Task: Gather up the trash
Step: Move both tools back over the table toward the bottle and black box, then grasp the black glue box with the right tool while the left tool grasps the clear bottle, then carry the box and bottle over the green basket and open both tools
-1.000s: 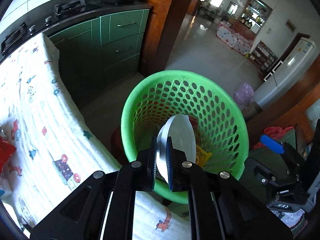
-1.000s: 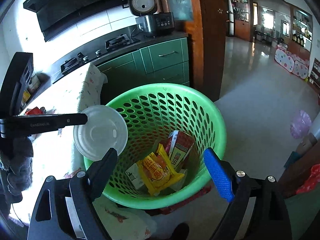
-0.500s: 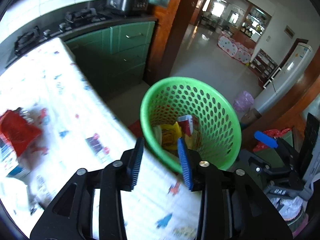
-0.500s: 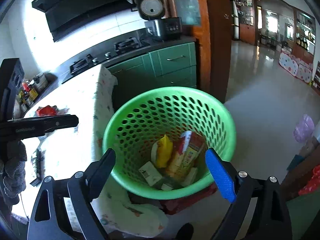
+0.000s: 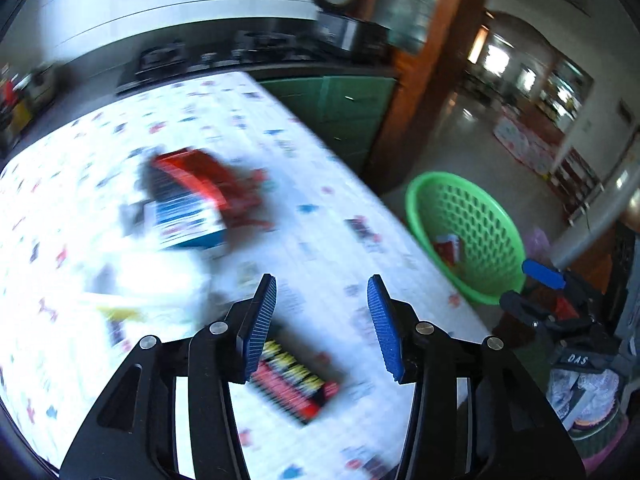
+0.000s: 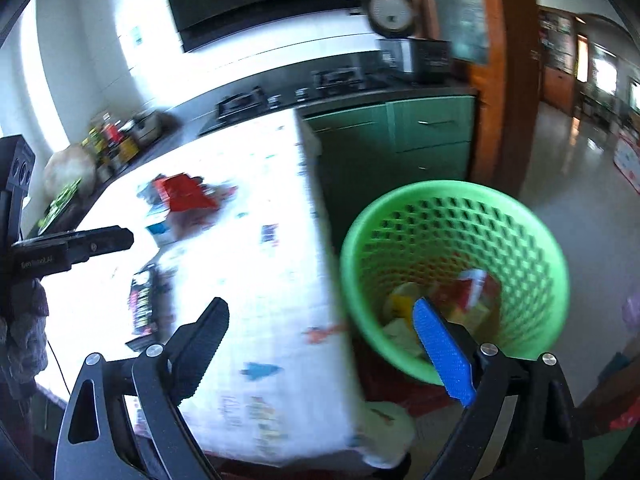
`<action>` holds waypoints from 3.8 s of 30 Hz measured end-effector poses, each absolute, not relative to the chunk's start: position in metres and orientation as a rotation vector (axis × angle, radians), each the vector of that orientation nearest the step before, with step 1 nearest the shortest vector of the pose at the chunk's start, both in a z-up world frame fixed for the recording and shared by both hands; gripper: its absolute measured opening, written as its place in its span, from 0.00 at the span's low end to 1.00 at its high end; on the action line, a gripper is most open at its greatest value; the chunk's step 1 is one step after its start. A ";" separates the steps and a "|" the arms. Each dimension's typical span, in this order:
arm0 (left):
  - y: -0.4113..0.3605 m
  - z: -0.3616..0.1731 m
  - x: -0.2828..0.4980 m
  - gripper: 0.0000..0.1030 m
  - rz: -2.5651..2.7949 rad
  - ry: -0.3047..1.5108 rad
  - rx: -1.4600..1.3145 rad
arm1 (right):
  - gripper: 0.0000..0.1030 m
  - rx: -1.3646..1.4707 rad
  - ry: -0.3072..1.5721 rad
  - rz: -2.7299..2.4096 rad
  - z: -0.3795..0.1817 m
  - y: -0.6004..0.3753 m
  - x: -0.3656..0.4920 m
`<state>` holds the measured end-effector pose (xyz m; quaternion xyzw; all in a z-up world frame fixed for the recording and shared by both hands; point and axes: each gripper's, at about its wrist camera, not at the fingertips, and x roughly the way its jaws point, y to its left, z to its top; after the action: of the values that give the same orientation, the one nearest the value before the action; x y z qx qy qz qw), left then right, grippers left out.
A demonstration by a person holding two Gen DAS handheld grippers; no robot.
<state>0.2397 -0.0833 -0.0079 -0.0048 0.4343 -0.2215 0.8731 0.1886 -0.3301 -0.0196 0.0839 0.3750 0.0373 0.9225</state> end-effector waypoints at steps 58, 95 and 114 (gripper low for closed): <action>0.061 -0.074 0.312 0.74 0.150 1.025 -0.725 | 0.42 -0.113 0.917 0.460 -0.078 -0.167 0.240; 0.039 -0.087 0.299 0.59 0.157 1.099 -0.501 | 0.42 0.043 0.895 0.454 -0.068 -0.213 0.219; 0.016 -0.048 0.235 0.57 -0.274 1.073 -0.315 | 0.42 0.207 0.813 0.230 -0.037 -0.287 0.196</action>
<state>0.2348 0.0160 -0.0477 -0.1489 0.5071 -0.1297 0.8389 0.1964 -0.2866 -0.0367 0.1001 0.3937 0.1116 0.9069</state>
